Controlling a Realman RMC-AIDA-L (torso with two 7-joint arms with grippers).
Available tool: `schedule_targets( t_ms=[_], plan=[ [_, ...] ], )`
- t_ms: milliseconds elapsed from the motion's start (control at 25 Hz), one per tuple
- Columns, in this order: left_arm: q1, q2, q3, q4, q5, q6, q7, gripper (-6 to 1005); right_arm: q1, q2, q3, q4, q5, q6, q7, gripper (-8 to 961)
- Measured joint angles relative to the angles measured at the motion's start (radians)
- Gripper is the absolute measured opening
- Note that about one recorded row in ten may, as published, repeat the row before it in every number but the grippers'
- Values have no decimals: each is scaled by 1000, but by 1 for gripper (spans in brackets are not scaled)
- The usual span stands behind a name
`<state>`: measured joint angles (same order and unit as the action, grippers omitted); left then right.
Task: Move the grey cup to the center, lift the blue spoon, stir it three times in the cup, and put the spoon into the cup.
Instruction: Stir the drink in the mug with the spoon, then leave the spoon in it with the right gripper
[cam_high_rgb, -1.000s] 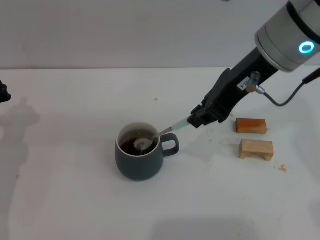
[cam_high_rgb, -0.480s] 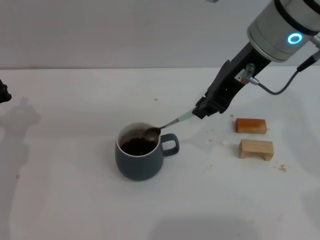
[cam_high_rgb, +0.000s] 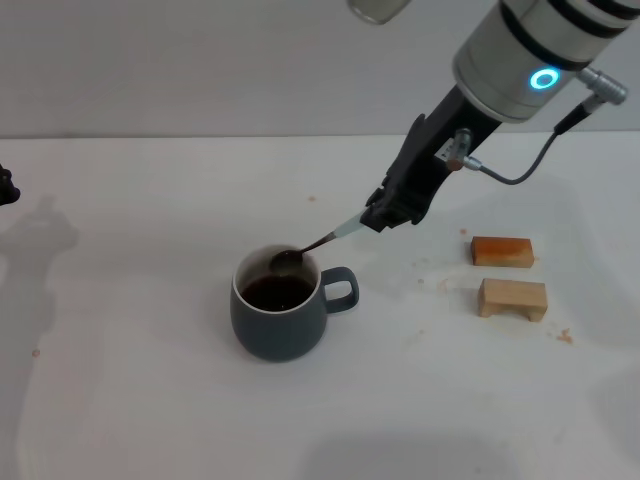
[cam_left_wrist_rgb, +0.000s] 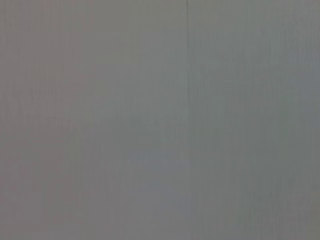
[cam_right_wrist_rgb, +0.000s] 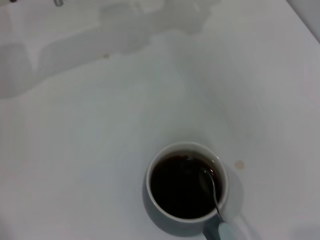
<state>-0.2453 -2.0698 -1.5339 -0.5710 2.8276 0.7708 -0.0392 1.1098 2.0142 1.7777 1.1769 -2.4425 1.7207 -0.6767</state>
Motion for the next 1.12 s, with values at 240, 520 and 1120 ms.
schedule_targets(
  t_ms=[240, 520, 1120],
  plan=[
    [-6, 0, 0, 24, -2, 28, -4, -2, 48, 12, -10, -56, 0, -25, -13, 118],
    [-7, 2, 0, 39, -4, 50, -5, -2, 111, 14, -20, -137, -2, -57, -24, 118],
    [-4, 3, -2, 41, -9, 85, -2, -2, 175, 48, -51, -243, -41, -110, -49, 119]
  ],
)
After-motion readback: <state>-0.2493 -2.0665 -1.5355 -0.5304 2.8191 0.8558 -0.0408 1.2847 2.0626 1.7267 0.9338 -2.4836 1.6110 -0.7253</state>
